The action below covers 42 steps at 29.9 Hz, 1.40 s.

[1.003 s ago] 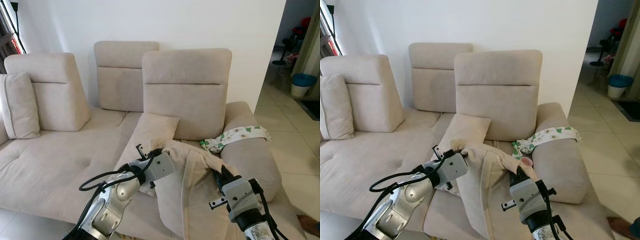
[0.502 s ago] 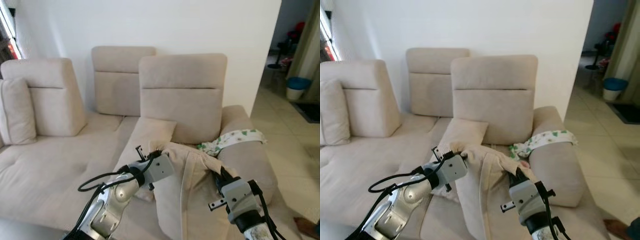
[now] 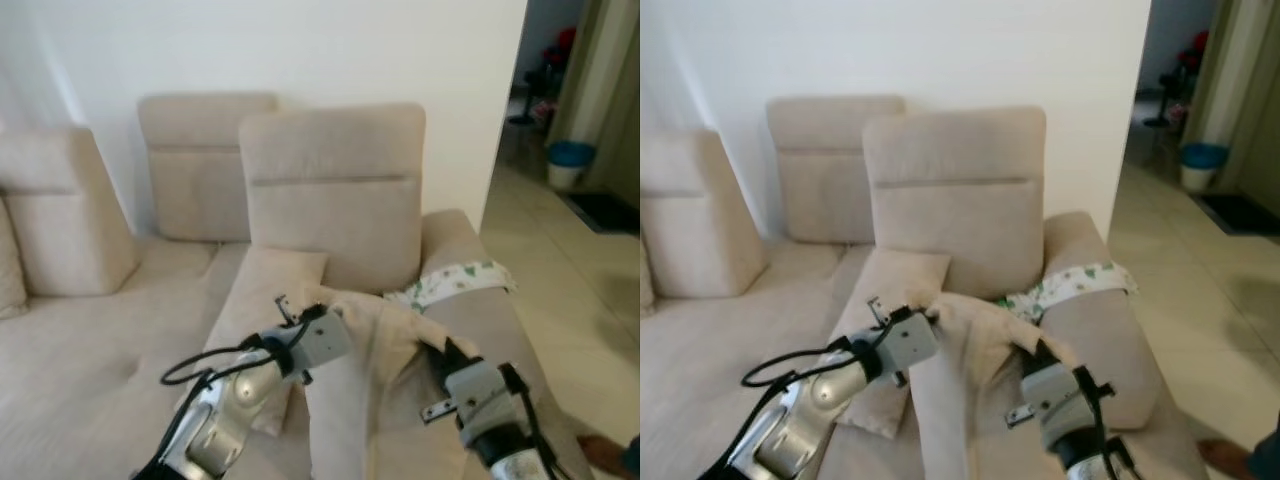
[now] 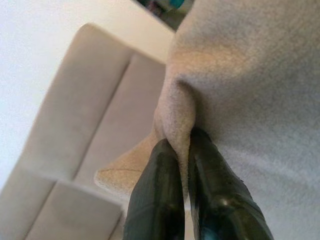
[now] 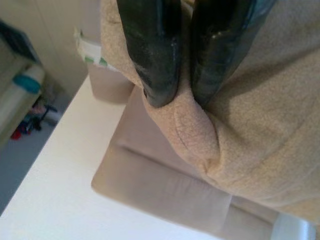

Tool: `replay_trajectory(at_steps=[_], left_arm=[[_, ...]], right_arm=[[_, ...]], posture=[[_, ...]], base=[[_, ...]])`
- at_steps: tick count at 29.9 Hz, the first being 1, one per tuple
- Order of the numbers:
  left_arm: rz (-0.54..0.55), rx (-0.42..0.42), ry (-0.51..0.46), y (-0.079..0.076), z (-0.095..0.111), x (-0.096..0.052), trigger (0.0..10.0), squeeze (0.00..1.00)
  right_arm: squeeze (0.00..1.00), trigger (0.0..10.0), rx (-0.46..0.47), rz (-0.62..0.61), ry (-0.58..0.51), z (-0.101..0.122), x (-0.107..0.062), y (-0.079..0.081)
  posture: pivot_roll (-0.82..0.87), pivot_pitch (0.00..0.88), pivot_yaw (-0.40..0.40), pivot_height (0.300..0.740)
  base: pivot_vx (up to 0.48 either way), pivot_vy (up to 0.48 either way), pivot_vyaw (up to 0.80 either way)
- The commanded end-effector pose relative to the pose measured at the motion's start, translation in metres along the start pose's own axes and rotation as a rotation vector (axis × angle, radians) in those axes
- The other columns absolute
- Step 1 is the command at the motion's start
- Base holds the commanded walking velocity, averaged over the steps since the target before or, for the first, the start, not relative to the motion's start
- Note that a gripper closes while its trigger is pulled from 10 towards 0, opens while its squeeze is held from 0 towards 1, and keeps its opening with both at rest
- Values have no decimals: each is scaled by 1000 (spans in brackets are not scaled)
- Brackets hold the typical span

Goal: Move the pillow to the sofa from floor

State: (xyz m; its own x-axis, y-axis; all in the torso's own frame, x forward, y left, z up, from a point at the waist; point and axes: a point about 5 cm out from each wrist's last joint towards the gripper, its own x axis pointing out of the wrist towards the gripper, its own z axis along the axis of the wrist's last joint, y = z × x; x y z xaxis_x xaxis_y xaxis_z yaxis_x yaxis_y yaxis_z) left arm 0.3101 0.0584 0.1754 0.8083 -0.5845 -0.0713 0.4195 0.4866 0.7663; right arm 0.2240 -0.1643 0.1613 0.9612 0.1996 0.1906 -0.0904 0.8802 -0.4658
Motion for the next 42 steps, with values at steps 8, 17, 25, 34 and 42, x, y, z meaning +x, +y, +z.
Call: replay_trajectory(at_steps=[8,17,25,34,42], left_arm=[[25,12,-30,8,4,-2,10000,0],[31,7,-32,9,7,2,10000,0],[-30,52,28,3,11,14,10000,0],[-165,95,61,-14,22,32,10000,0],[-159,108,26,-15,35,42,10000,0]], right_arm=[[0,10000,19,30,-86,16,4,9],[0,10000,46,12,28,-1,9,0],[0,10000,155,-66,162,-19,18,-20],[0,10000,222,-150,264,-35,19,-39],[0,10000,189,-186,276,-34,22,-47]], posture=[[-98,0,84,740],[-101,0,83,740],[-107,0,93,740],[-122,0,105,740],[-142,0,120,740]], base=[[285,0,0],[57,0,0],[0,0,0],[0,0,0],[0,0,0]])
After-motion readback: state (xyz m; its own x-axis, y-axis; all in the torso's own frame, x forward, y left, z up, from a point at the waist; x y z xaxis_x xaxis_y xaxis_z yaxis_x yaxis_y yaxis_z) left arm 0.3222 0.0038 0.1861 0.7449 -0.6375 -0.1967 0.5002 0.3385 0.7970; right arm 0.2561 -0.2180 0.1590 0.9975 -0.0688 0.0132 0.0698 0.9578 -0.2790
